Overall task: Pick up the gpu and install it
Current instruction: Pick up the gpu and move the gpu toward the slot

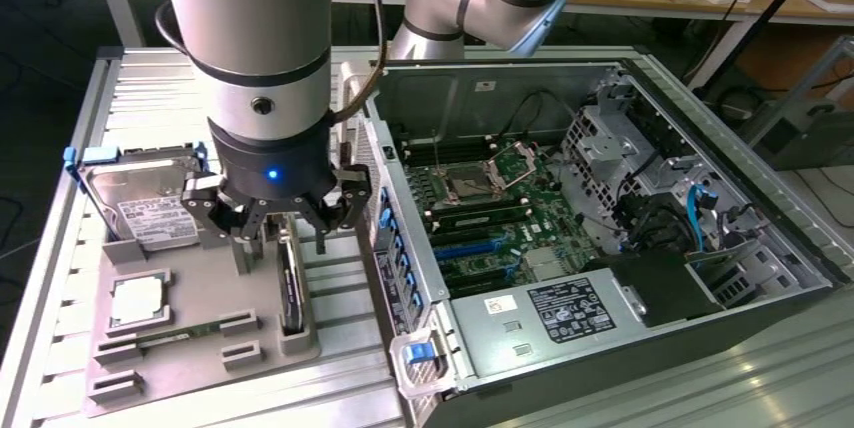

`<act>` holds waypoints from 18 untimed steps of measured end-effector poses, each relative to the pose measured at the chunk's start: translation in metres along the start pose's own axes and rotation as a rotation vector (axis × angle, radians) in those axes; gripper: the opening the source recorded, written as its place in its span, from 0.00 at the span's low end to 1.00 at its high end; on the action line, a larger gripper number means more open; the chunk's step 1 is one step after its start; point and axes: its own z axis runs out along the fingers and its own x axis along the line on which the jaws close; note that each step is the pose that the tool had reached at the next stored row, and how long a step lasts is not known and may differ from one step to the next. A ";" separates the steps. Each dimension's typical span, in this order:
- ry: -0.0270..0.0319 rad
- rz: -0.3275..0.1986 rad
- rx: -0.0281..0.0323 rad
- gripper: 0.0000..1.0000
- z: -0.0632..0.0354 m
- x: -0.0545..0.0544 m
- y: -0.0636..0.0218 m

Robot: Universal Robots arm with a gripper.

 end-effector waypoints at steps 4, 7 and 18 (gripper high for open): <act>0.0000 0.000 0.0000 0.60 0.0170 0.000 -0.0045; 0.0000 0.000 0.0000 0.60 0.0244 0.000 -0.0067; 0.0002 0.000 0.0013 0.60 0.0559 0.007 0.0113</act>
